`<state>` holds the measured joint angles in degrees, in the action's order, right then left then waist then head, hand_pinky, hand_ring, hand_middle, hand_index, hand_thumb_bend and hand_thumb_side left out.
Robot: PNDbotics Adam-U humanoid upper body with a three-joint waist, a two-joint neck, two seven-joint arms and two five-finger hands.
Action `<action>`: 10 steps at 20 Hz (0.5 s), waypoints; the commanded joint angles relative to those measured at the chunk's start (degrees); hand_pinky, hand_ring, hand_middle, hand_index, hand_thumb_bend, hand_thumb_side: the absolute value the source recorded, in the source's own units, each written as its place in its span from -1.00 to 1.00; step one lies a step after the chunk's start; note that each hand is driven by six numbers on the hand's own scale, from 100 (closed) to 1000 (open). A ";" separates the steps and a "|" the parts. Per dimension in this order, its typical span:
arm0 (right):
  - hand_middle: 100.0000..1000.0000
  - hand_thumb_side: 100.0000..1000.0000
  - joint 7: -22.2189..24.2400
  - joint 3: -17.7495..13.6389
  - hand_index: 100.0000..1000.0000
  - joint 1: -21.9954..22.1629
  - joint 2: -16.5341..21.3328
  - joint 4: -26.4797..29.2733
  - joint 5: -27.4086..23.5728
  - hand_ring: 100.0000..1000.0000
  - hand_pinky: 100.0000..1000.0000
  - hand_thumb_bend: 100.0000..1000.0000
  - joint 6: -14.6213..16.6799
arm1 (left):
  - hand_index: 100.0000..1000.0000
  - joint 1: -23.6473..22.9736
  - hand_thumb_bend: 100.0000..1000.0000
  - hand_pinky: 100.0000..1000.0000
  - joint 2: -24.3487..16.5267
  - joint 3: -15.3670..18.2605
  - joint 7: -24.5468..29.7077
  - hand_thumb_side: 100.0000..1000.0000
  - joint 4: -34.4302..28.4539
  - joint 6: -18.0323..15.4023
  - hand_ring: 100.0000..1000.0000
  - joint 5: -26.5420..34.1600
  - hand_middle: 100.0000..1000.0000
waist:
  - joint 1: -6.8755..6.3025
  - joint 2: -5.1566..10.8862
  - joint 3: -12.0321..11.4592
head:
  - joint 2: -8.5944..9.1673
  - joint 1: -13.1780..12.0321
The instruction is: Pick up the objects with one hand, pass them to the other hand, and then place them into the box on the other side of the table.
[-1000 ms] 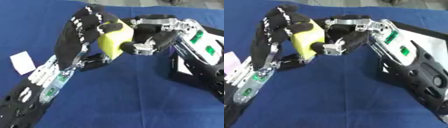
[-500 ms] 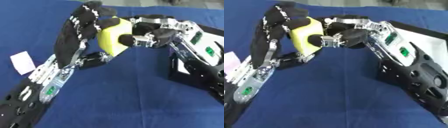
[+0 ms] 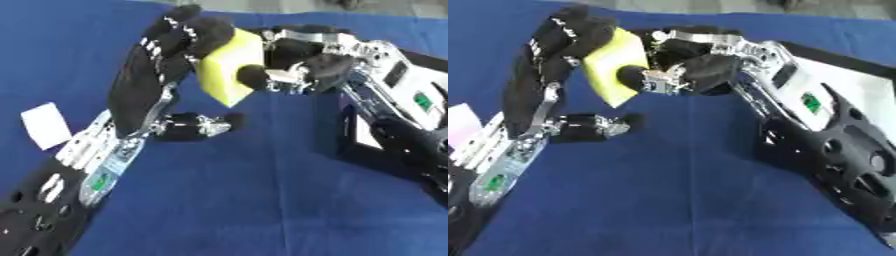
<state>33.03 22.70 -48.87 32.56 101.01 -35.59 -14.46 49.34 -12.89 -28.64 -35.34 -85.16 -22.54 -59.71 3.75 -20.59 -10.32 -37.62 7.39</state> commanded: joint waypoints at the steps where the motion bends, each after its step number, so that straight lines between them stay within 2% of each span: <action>1: 0.04 -0.59 0.40 -0.74 0.02 -1.50 -0.05 4.24 -1.59 0.99 0.92 -1.00 0.30 | 0.86 -0.12 0.36 0.69 0.14 0.54 1.94 -0.64 2.01 3.60 0.54 2.11 0.45 | -0.32 1.10 0.09 | 0.58 -0.15; 5: 0.04 -0.61 0.40 -0.84 0.02 -1.26 0.28 4.27 -1.44 0.98 0.91 -1.00 0.15 | 0.84 -0.52 0.29 0.69 0.30 2.65 0.70 -0.69 1.96 7.88 0.53 6.44 0.44 | -0.41 1.27 0.23 | 0.60 -0.09; 10: 0.04 -0.63 0.14 -1.20 0.02 -0.70 1.12 4.36 -1.32 0.98 0.91 -1.00 0.23 | 0.82 -1.36 0.19 0.68 -0.52 4.25 -2.18 -0.69 2.13 10.15 0.51 8.71 0.42 | -0.67 1.66 0.63 | 0.60 -0.28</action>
<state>33.15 22.43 -48.89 32.47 104.33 -36.40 -14.45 47.36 -12.22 -25.26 -36.89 -82.67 -13.00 -51.71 3.31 -20.54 -9.78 -37.61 7.16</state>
